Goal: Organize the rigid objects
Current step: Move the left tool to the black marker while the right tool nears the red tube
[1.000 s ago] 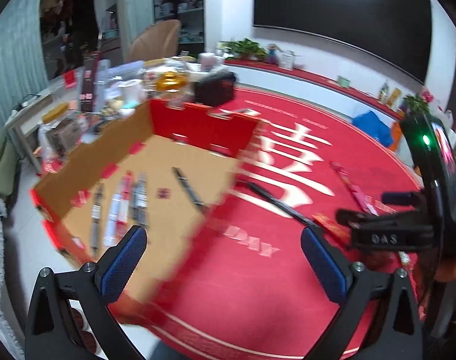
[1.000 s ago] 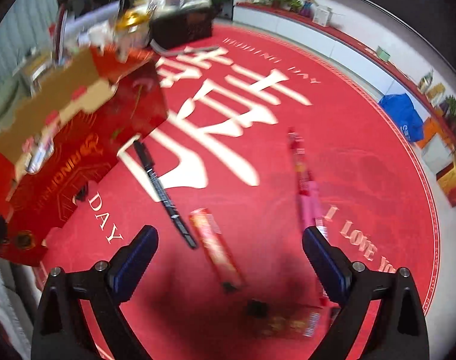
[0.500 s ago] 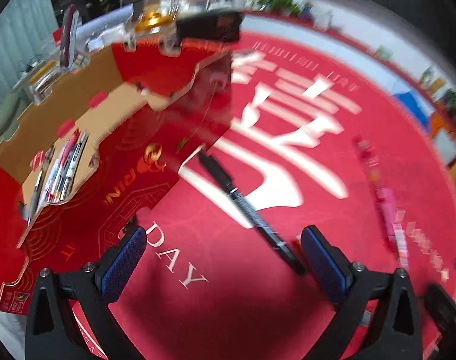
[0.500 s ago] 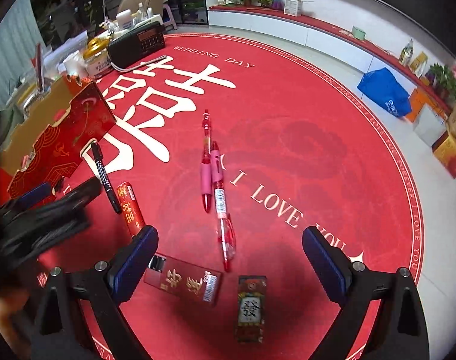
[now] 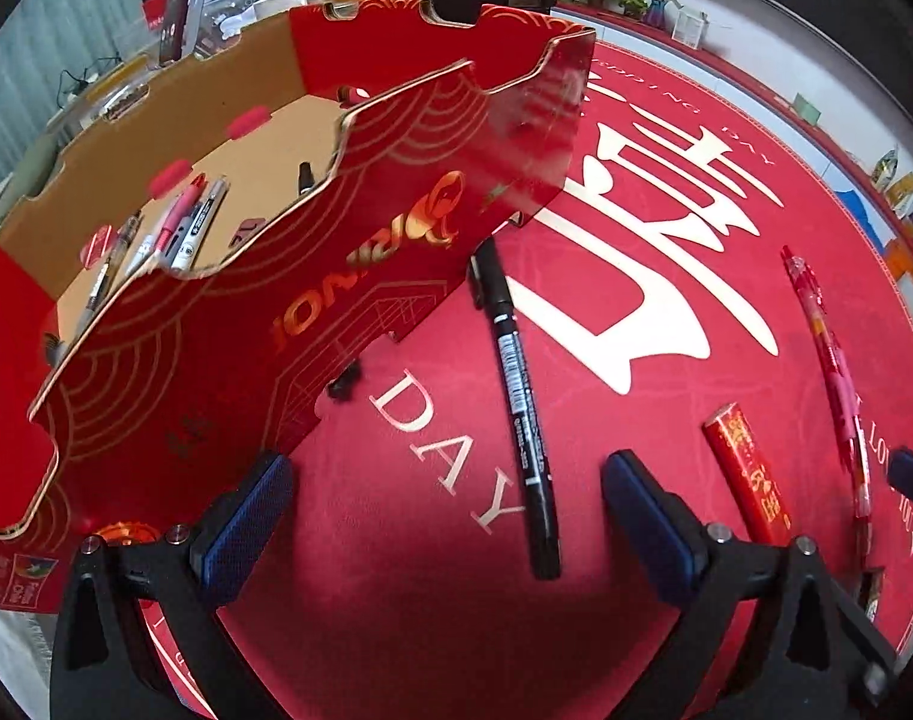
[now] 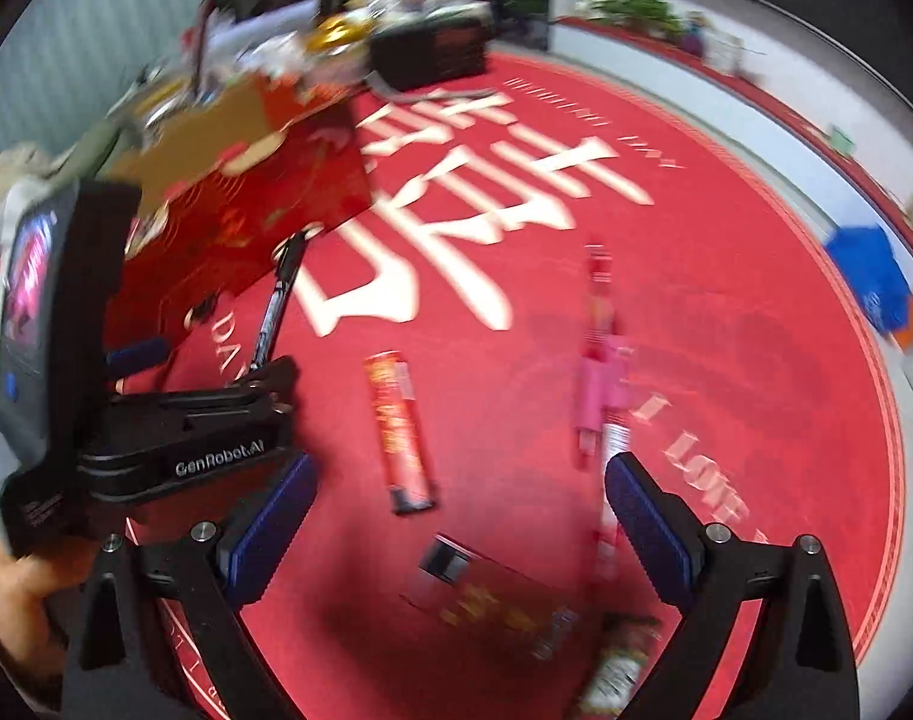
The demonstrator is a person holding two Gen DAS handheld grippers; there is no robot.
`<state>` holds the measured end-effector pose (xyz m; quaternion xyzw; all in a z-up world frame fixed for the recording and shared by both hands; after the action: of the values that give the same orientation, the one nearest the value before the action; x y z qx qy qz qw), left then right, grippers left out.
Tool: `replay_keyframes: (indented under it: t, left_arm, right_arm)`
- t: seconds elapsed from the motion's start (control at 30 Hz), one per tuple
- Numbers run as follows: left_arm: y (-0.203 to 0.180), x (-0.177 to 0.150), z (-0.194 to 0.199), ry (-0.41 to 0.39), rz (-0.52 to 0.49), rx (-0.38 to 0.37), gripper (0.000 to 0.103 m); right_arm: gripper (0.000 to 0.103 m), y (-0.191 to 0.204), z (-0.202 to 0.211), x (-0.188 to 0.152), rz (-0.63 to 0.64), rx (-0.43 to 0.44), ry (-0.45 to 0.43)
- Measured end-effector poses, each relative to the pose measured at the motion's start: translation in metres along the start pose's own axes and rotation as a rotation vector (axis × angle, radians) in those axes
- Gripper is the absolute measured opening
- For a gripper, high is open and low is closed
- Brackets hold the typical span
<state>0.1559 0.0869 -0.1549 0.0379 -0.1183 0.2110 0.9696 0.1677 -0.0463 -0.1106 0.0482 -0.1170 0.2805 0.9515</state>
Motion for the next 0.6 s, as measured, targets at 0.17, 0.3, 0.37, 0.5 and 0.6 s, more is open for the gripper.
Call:
replay_keyframes:
  t: [0.17, 0.3, 0.37, 0.5, 0.6]
  left_arm:
    - [0.011, -0.004, 0.001, -0.01, 0.013, -0.024, 0.103]
    - [0.012, -0.004, 0.002, -0.001, 0.017, -0.021, 0.103]
    - [0.01, -0.002, 0.0, -0.003, 0.018, -0.018, 0.103]
    - [-0.006, 0.005, -0.003, 0.011, -0.009, -0.024, 0.103]
    - [-0.025, 0.008, -0.002, 0.016, -0.052, -0.032, 0.103]
  right_arm:
    - [0.092, 0.009, -0.018, 0.007, 0.062, -0.005, 0.046]
    - [0.067, 0.022, -0.035, 0.007, 0.116, 0.009, 0.103]
    - [0.065, 0.028, -0.038, 0.009, 0.155, -0.021, 0.111]
    - [0.047, 0.03, -0.037, 0.007, 0.163, -0.026, 0.151]
    - [0.037, 0.014, -0.036, 0.002, 0.116, -0.035, 0.174]
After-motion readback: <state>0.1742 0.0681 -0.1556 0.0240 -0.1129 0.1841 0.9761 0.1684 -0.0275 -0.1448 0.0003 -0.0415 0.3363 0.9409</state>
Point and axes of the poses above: each gripper's, at about its wrist camera, not at the fingertips, and z roughly against the way its jaws point, y to its left, x to its top, the point moved 10 cm from there along -z, roughly the way its jaws point, and after that the axes turned 13 degrees about y, right-handed, at the moved point
